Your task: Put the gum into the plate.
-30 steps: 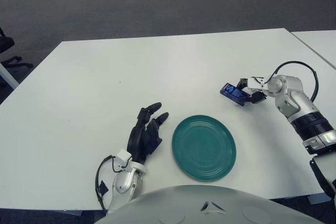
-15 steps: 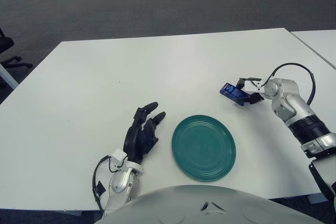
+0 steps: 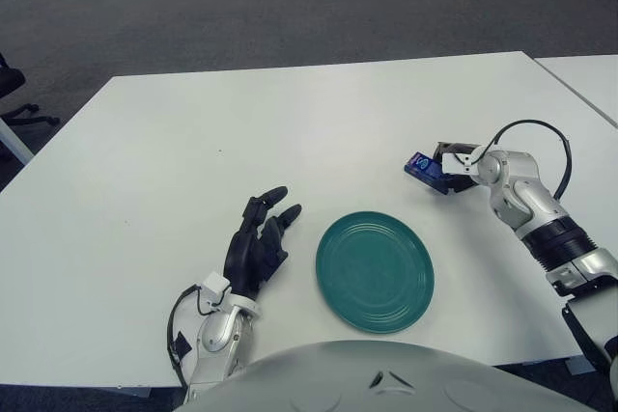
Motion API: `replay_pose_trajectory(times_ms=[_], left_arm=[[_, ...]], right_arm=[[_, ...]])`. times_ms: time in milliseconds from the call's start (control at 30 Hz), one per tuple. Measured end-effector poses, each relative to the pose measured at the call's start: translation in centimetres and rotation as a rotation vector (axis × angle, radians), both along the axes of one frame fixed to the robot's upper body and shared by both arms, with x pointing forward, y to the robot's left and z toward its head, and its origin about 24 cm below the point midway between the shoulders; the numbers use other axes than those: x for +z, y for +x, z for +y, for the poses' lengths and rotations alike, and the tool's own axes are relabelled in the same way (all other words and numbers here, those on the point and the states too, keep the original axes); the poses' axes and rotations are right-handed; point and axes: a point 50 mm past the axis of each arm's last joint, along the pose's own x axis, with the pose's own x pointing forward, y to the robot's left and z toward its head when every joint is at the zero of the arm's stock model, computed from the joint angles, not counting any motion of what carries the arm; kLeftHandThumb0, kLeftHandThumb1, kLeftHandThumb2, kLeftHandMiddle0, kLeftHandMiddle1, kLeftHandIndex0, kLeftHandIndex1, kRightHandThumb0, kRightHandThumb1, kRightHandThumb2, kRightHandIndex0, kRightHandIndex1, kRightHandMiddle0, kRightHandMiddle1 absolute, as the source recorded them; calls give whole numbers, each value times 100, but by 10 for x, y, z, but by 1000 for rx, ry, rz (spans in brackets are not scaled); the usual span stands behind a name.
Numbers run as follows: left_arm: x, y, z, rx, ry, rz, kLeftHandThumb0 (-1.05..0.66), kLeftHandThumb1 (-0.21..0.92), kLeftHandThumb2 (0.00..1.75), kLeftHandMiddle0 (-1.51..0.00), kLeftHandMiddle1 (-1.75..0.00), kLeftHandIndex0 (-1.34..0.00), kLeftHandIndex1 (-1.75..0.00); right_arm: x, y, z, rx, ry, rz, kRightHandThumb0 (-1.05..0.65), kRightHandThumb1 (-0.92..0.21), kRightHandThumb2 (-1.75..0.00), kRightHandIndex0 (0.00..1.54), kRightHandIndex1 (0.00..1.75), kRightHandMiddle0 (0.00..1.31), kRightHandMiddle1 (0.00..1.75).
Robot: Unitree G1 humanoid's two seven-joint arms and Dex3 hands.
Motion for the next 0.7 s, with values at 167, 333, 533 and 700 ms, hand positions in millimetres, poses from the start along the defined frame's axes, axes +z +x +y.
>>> replay_pose_trajectory(times_ms=[167, 333, 533, 700], left_arm=[[0, 0, 0, -1, 2, 0, -82, 92, 86, -48, -50, -21, -97], [0, 1, 0, -5, 4, -2, -82, 92, 87, -48, -49, -22, -97], [0, 1, 0, -11, 8, -3, -82, 92, 88, -48, -48, -21, -96], [1, 1, -1, -15, 11, -5, -82, 92, 89, -46, -47, -18, -95]], right_arm=[[-3, -1, 1, 1, -26, -31, -85, -92, -62, 48, 5, 0, 61], [-8, -4, 3, -3, -46, -84, -86, -92, -56, 33, 73, 0, 69], [-14, -9, 4, -10, -66, -136, -87, -92, -50, 10, 129, 0, 81], [-16, -12, 3, -19, -75, -151, -88, -92, -46, 3, 148, 0, 96]])
